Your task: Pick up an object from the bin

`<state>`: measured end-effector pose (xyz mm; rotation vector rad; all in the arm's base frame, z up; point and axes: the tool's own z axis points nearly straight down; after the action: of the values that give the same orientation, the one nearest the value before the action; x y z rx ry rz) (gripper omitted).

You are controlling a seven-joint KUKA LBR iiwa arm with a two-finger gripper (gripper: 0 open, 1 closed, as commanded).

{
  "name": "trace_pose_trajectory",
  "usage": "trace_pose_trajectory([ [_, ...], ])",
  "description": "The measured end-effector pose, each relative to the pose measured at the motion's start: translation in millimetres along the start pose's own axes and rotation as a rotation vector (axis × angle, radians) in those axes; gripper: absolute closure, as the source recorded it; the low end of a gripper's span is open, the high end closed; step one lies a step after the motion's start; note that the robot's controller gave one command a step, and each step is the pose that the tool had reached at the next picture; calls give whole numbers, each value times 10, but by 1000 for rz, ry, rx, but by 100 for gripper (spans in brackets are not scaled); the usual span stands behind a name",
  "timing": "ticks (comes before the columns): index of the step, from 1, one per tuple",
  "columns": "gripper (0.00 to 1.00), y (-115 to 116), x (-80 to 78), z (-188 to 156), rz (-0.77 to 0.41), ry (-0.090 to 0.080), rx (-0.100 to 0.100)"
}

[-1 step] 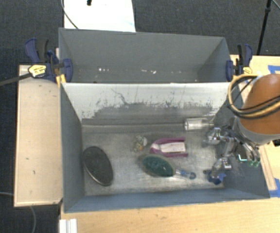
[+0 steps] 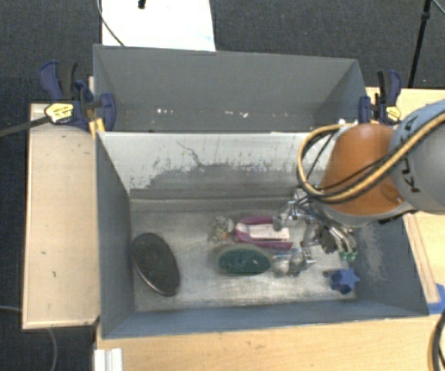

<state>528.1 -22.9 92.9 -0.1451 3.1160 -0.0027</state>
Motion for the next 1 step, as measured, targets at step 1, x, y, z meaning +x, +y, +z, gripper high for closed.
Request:
trace_pose_trajectory([
  [1, 0, 289, -303, 46, 133, -8, -2],
])
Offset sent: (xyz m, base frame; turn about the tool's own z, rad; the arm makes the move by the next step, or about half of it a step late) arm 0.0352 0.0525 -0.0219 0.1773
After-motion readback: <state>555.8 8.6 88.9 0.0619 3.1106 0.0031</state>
